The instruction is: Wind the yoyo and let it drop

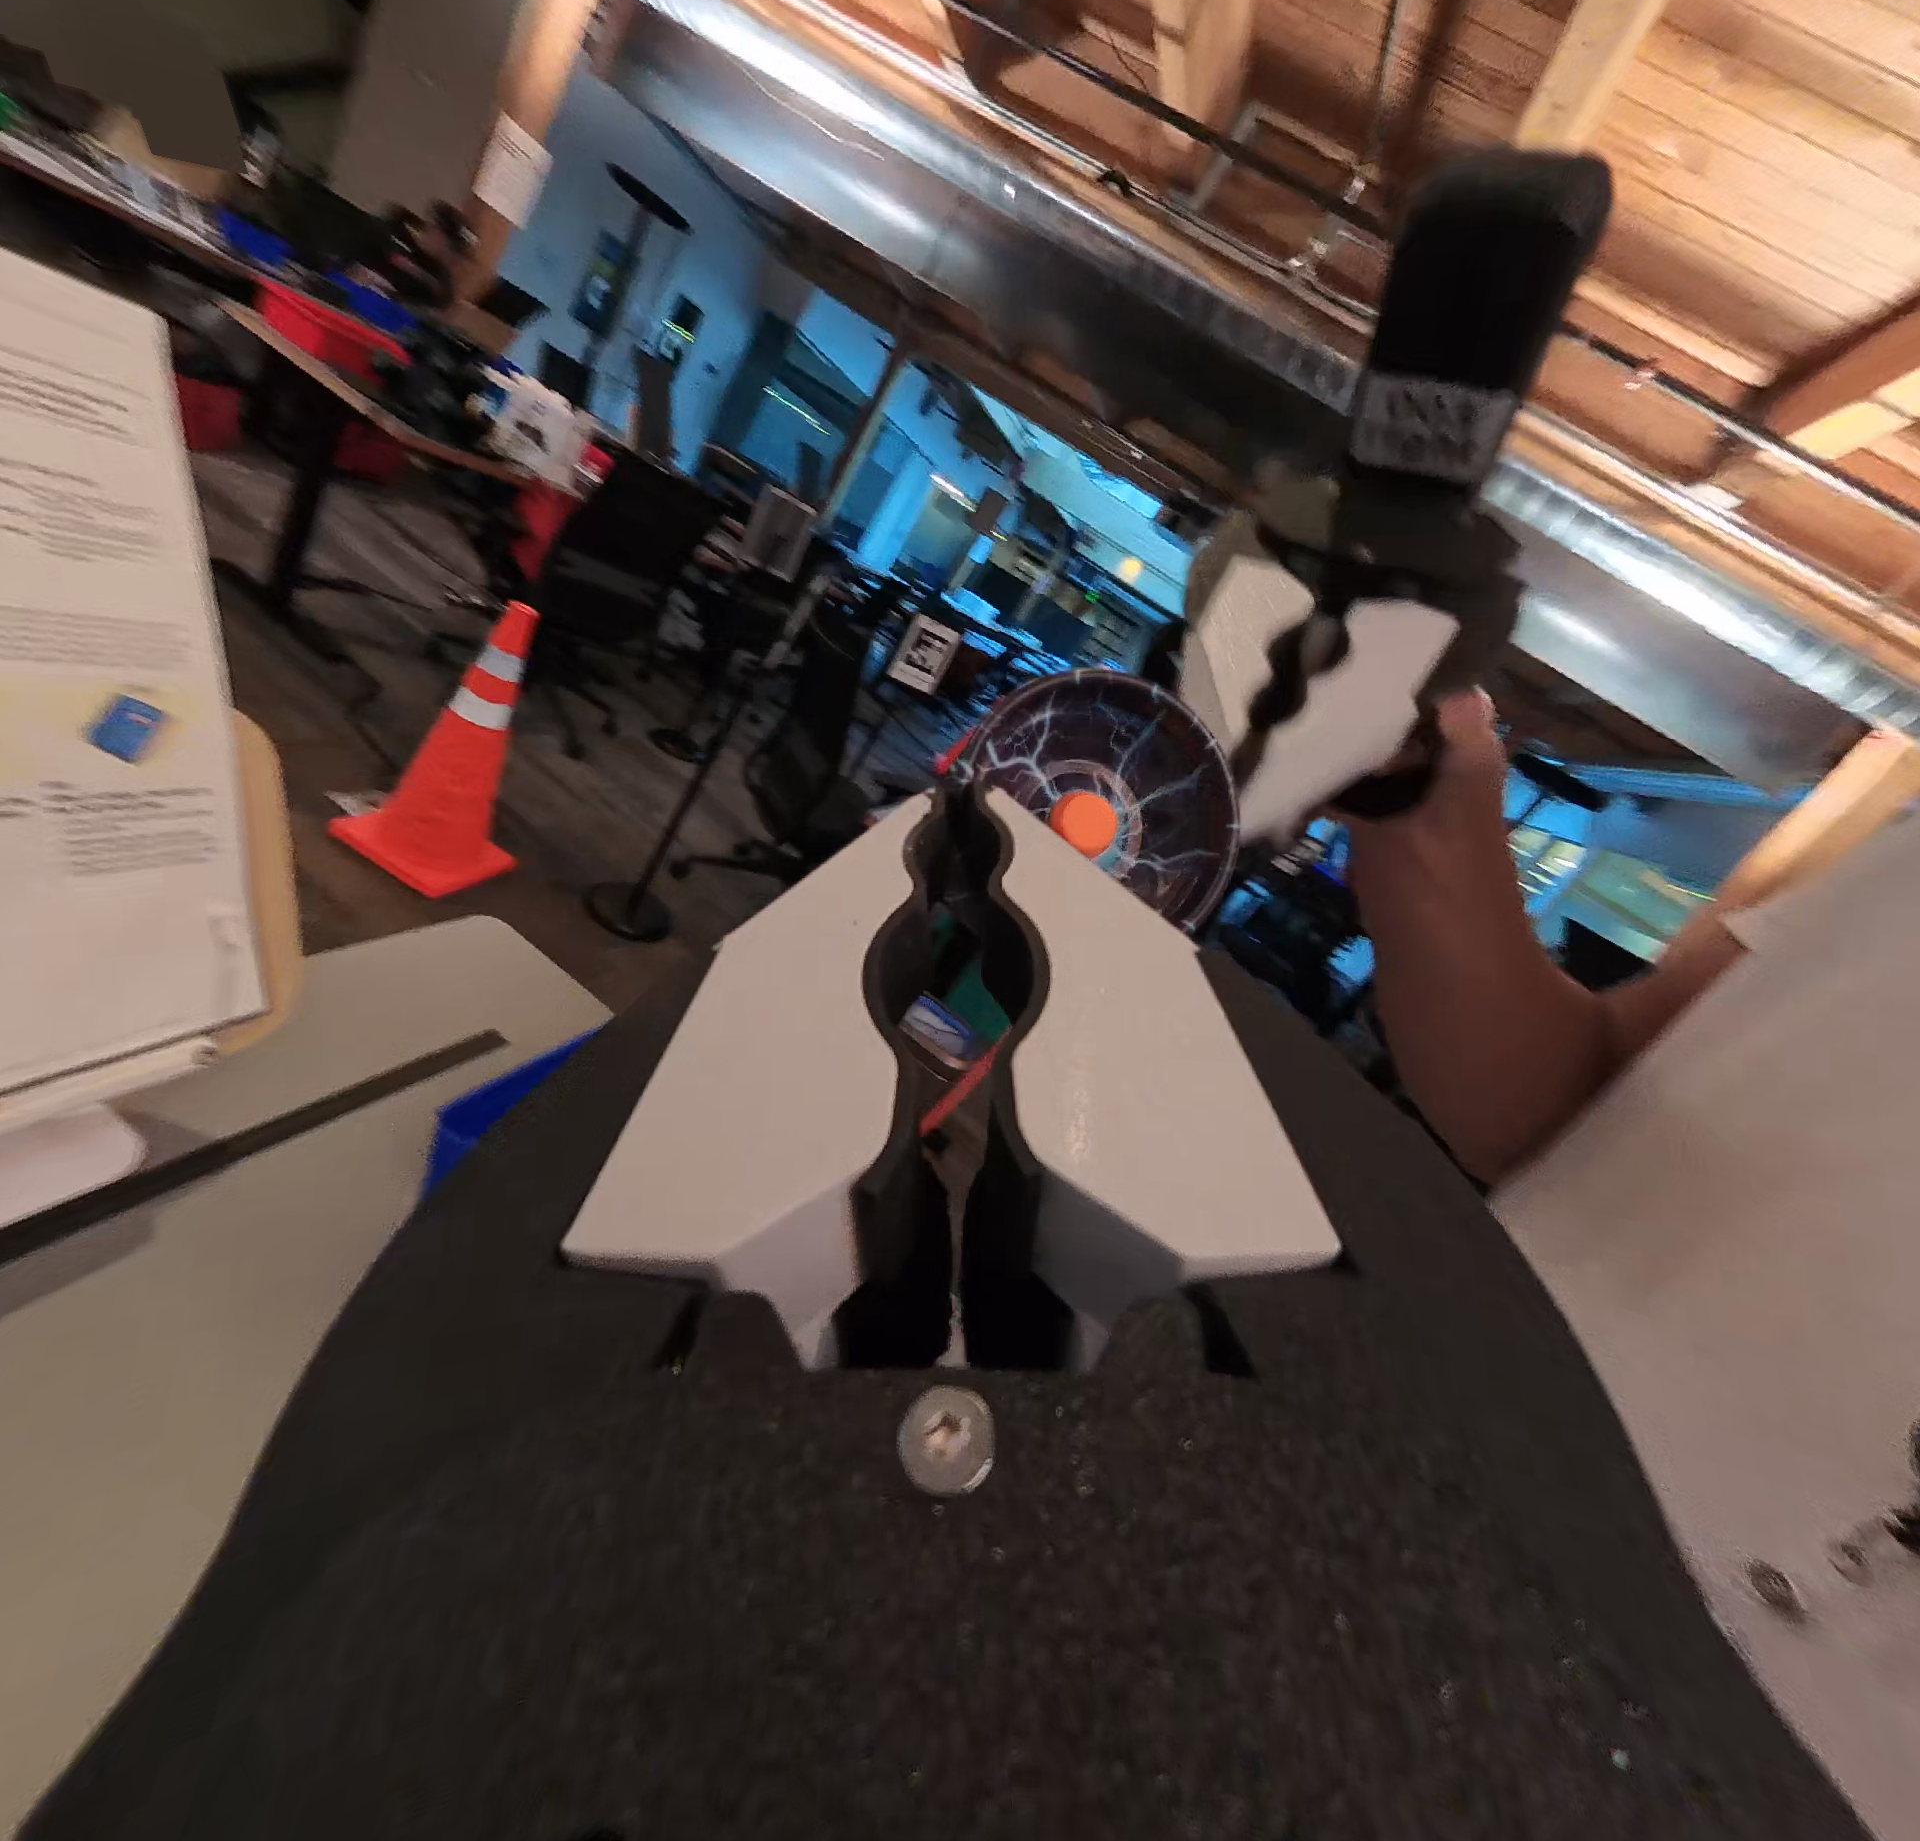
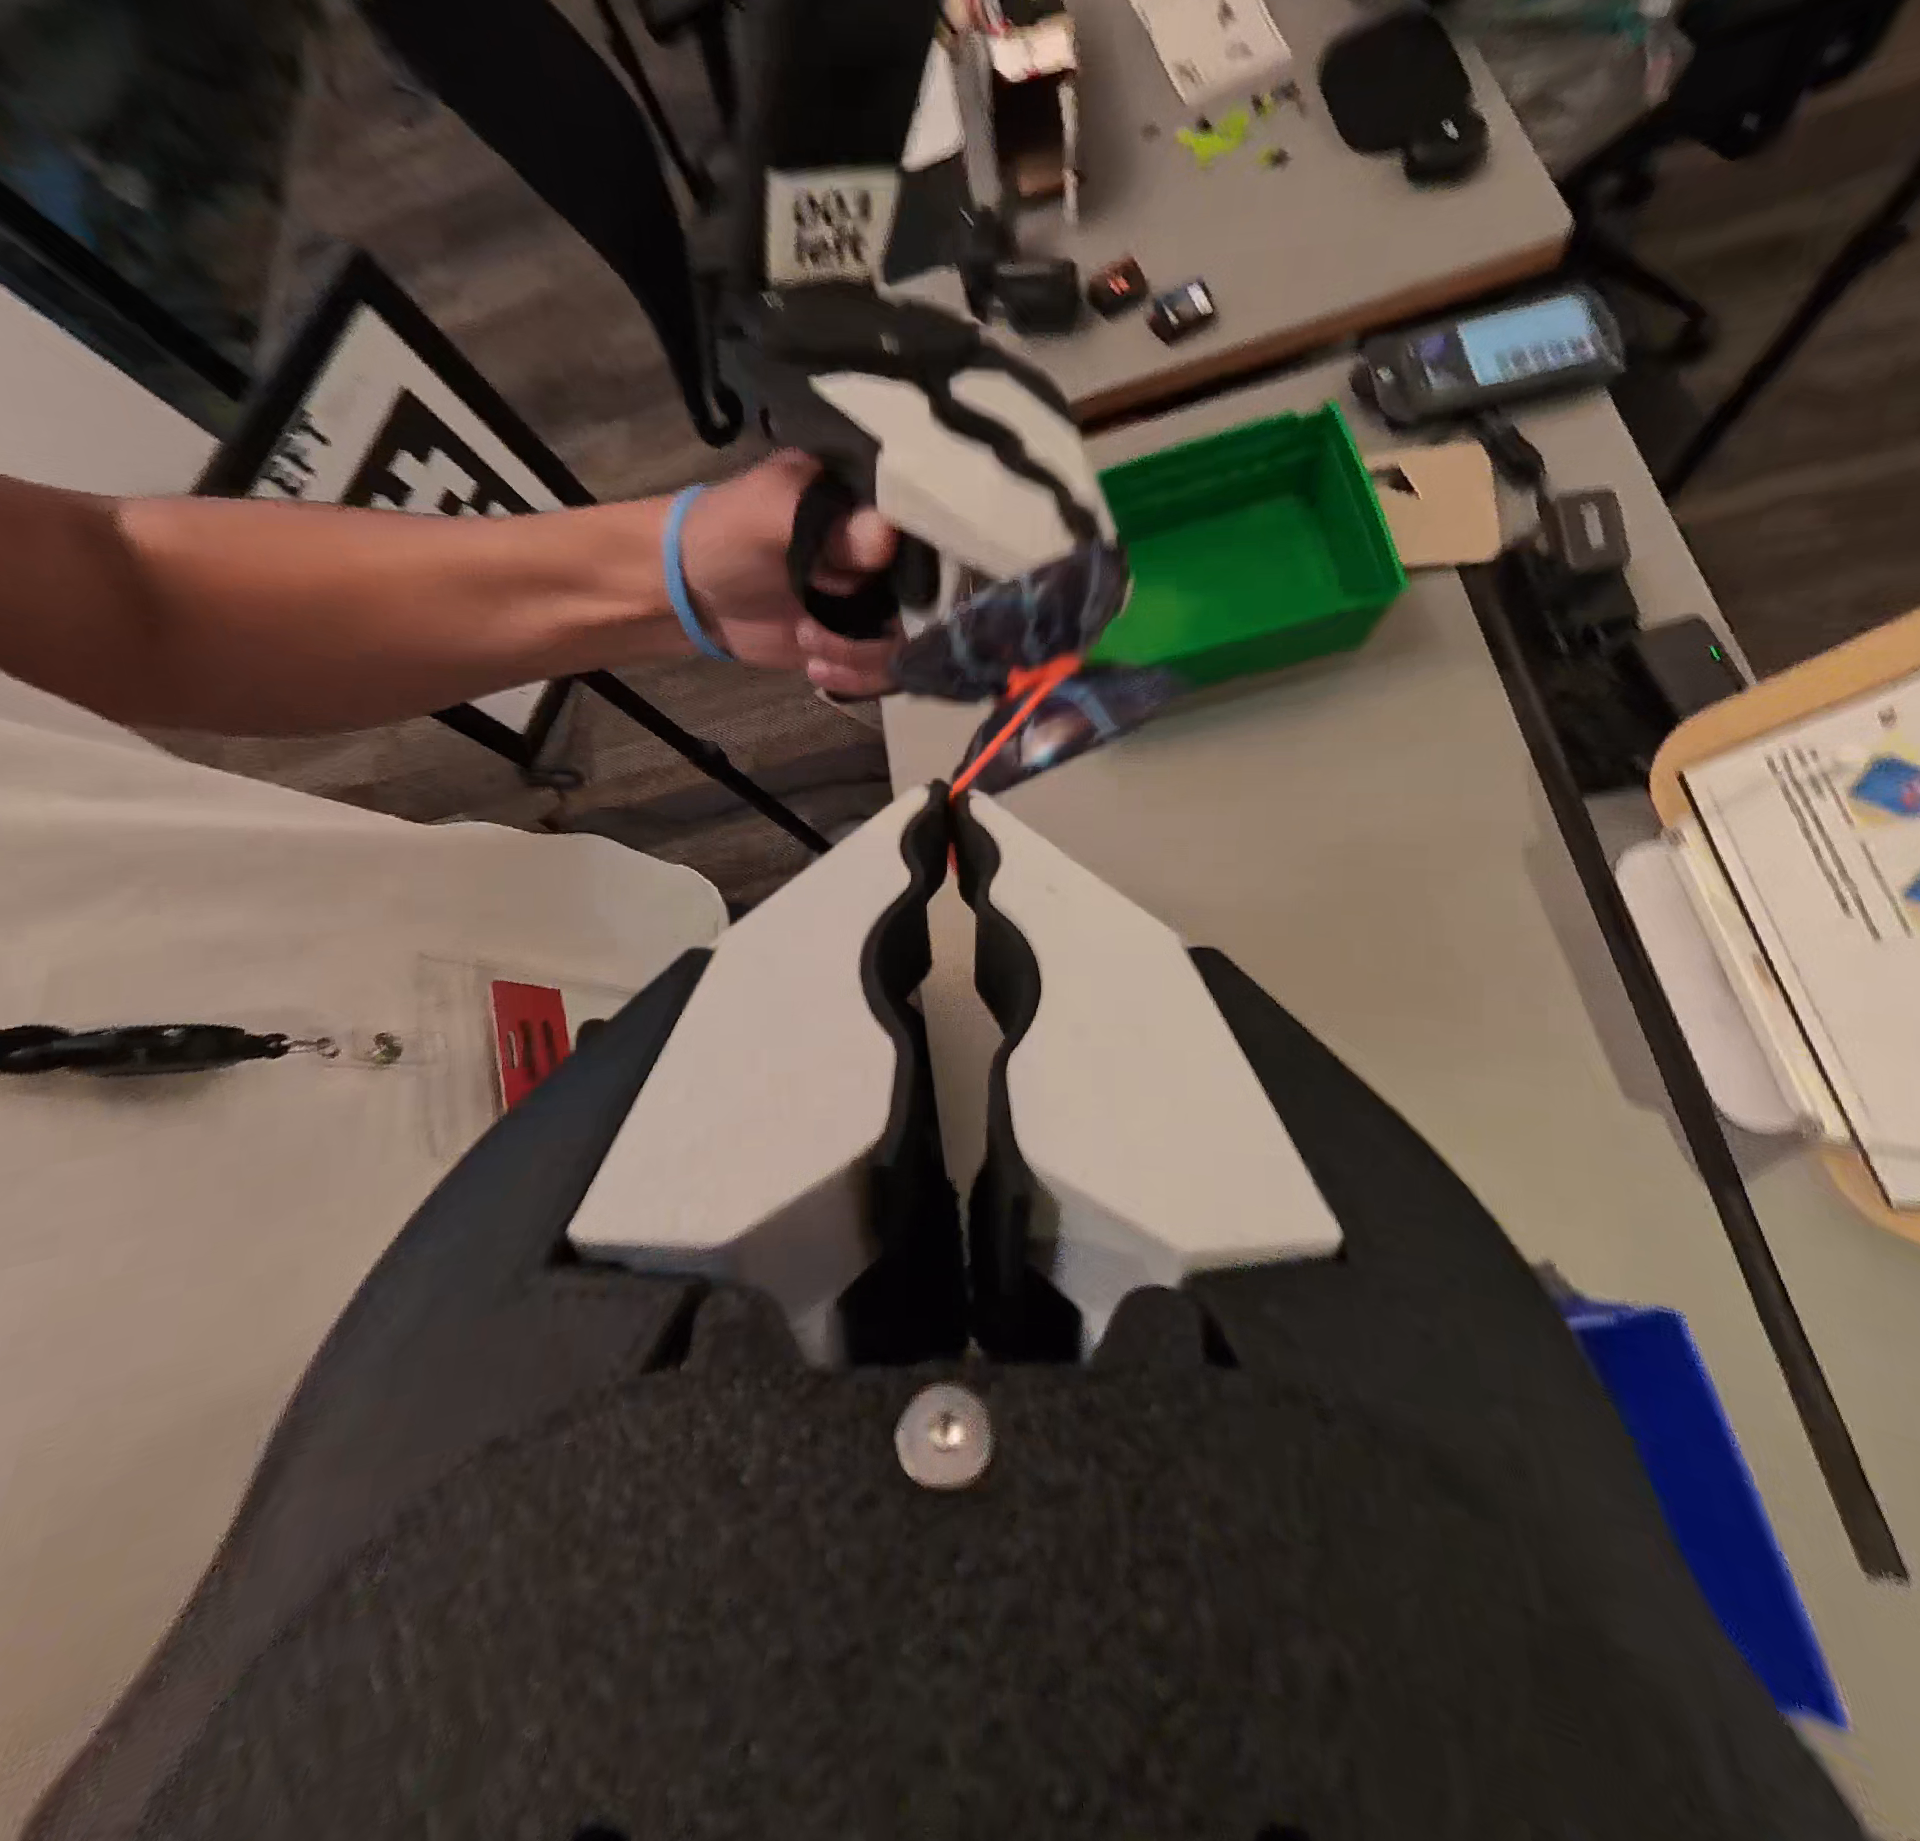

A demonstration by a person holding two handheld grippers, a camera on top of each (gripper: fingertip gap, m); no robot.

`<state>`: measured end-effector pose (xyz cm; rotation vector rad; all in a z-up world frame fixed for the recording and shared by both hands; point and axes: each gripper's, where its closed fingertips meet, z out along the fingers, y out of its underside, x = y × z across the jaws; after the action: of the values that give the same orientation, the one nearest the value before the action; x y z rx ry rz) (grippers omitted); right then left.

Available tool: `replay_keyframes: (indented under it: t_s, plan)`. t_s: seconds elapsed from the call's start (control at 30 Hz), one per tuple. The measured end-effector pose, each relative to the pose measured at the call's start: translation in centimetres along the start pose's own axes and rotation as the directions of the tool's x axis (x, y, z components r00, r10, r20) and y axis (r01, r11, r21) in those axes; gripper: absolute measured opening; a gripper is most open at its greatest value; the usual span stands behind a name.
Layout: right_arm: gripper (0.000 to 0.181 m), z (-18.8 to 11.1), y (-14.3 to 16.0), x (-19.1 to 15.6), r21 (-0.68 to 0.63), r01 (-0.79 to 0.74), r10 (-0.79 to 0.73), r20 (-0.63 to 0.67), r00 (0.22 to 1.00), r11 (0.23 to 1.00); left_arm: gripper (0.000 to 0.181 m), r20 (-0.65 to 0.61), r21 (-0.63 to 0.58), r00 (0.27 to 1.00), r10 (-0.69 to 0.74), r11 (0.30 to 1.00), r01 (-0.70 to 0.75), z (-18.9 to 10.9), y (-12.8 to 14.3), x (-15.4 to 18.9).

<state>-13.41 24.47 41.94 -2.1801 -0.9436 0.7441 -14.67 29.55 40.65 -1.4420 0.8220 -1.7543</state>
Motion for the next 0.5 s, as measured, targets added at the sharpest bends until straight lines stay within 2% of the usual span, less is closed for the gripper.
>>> replay_keyframes:
  t_s: [0.07,0.17,0.27,0.33,0.4,0.5]
  plan:
    - [0.000,1.2,0.7,-0.8,0.020,-0.078,0.078,0.006,0.997,0.997,0.000,0.064,0.026,0.997,0.048,0.998,-0.050,0.2,-0.9,-0.5]
    - [0.000,3.7,1.9,-1.7,0.082,-0.223,0.213,0.116,0.970,0.971,0.000,0.073,0.090,0.996,0.047,0.994,-0.054,1.0,-2.0,0.1]
    - [0.000,5.0,2.1,-2.0,0.185,-0.311,0.266,0.234,0.935,0.932,0.000,-0.033,0.162,0.998,-0.050,0.985,0.055,1.4,-2.8,1.5]
    - [0.000,4.8,1.5,-2.0,0.293,-0.295,0.210,0.289,0.934,0.909,0.000,-0.152,0.216,0.977,-0.151,0.959,0.182,1.1,-3.5,2.6]
    - [0.000,5.3,2.3,-1.7,0.319,-0.228,0.132,0.295,0.946,0.920,0.000,-0.285,0.257,0.928,-0.240,0.914,0.315,0.3,-4.2,3.6]
    - [0.000,5.5,2.8,-0.5,0.318,-0.222,0.121,0.309,0.943,0.922,0.000,-0.379,0.190,0.885,-0.270,0.913,0.360,0.0,-3.2,5.2]
